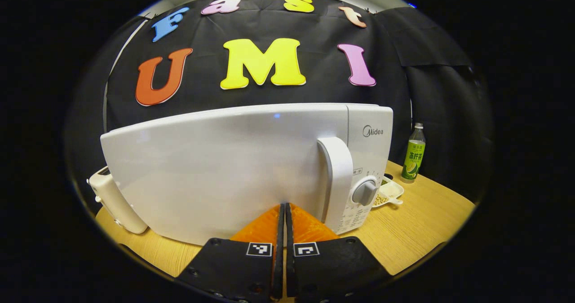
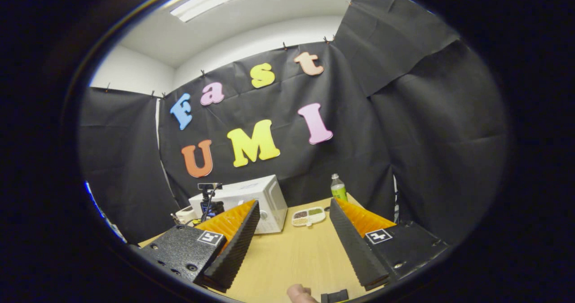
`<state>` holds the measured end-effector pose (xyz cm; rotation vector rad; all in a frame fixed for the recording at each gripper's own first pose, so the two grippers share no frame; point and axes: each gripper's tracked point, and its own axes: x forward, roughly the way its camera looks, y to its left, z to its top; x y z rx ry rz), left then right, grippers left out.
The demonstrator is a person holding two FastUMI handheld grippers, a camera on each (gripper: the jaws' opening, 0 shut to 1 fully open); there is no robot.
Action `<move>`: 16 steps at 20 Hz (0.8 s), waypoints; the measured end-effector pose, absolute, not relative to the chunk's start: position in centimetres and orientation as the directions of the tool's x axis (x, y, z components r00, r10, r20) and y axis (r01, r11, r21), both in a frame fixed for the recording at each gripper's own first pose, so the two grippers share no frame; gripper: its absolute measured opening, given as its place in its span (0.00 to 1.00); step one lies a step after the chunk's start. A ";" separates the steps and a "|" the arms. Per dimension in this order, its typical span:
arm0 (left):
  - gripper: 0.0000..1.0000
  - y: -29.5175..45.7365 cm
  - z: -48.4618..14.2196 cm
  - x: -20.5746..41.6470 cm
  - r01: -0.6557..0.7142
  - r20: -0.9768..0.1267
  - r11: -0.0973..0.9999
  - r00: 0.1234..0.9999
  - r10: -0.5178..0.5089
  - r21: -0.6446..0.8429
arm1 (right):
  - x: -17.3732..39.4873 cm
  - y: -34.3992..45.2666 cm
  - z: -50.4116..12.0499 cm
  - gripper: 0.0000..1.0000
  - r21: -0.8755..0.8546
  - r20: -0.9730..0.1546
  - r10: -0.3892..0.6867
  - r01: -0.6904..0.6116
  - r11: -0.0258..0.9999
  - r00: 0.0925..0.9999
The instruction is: Open the microwave oven with the left hand, put the food in, and close the microwave oven.
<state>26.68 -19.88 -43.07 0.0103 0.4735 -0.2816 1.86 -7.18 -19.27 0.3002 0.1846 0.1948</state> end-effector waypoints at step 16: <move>0.97 -16.0 -38.9 15.4 0.118 -0.542 0.991 0.830 -0.136 -0.069 | 1.5 -4.6 -20.9 0.89 0.317 -0.216 0.238 -0.163 0.934 0.947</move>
